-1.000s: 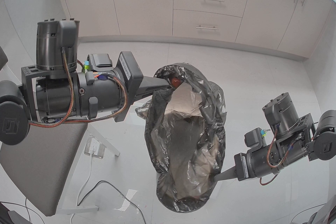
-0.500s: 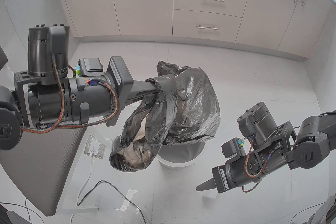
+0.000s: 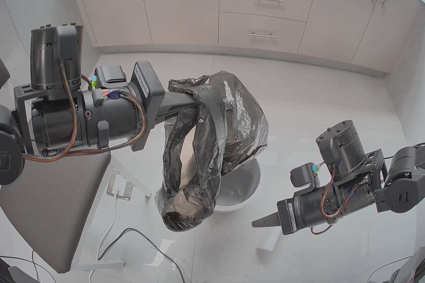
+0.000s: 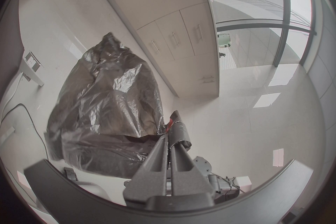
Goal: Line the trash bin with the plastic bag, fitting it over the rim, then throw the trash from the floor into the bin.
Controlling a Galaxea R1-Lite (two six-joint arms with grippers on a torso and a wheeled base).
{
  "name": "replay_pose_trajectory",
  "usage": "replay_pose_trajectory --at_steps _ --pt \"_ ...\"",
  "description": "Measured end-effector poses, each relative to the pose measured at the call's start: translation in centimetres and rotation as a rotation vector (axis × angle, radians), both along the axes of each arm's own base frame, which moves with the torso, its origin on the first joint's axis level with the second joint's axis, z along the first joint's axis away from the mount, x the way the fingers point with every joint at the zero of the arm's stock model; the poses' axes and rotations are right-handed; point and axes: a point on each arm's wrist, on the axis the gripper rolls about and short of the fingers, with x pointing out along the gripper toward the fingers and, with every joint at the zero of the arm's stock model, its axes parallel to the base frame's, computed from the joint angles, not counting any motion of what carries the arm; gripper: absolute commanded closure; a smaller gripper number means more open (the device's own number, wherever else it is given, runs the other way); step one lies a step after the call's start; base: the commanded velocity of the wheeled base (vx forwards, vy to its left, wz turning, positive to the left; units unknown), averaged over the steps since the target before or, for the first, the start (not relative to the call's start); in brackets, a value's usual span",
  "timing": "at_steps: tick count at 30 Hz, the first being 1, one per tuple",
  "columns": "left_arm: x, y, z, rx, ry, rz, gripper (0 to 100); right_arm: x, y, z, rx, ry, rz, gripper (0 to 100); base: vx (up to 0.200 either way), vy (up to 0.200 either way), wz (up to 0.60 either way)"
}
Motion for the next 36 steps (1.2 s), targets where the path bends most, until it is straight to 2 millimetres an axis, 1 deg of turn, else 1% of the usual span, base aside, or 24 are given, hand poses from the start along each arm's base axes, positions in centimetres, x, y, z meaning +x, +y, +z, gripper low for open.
replay_pose_trajectory --at_steps 1,2,4,8,11,15,18,23,31,36 --pt "0.0 0.0 0.2 -0.003 -0.006 0.007 100 0.0 0.0 0.3 0.012 -0.031 -0.007 100 0.0 0.0 0.0" --pt "0.1 0.0 0.5 -0.007 -0.014 0.015 100 0.0 0.1 0.5 0.027 -0.066 -0.018 0 0.0 0.0 0.0" --pt "0.1 -0.1 1.1 -0.019 -0.03 0.024 100 0.0 0.1 1.1 0.062 -0.146 -0.043 0 0.0 0.0 0.0" --pt "0.1 -0.4 2.0 -0.038 -0.054 0.025 100 -0.2 0.0 1.2 0.101 -0.254 -0.062 0 0.0 0.0 0.0" --pt "0.0 -0.5 2.5 -0.051 -0.069 0.023 100 -0.6 -0.3 0.5 0.092 -0.334 -0.035 0 0.0 0.0 0.0" --pt "-0.1 -0.7 3.1 -0.062 -0.082 0.019 100 -1.0 0.0 -1.0 0.052 -0.356 -0.019 0 0.0 0.0 0.0" --pt "-0.4 -0.9 3.2 -0.066 -0.088 0.012 100 -0.8 0.7 -1.8 0.034 -0.364 -0.025 0 0.0 0.0 0.0" --pt "-0.9 -1.2 3.5 -0.072 -0.095 -0.003 100 0.3 2.7 -2.8 0.042 -0.396 -0.061 0 0.0 0.0 0.0" --pt "-1.2 -1.3 3.6 -0.074 -0.096 -0.011 100 2.6 5.7 -4.6 0.033 -0.445 -0.12 0 0.0 0.0 0.0" --pt "-1.3 -1.3 3.5 -0.074 -0.094 -0.016 100 3.5 6.7 -5.2 0.022 -0.464 -0.112 0 0.0 0.0 0.0"
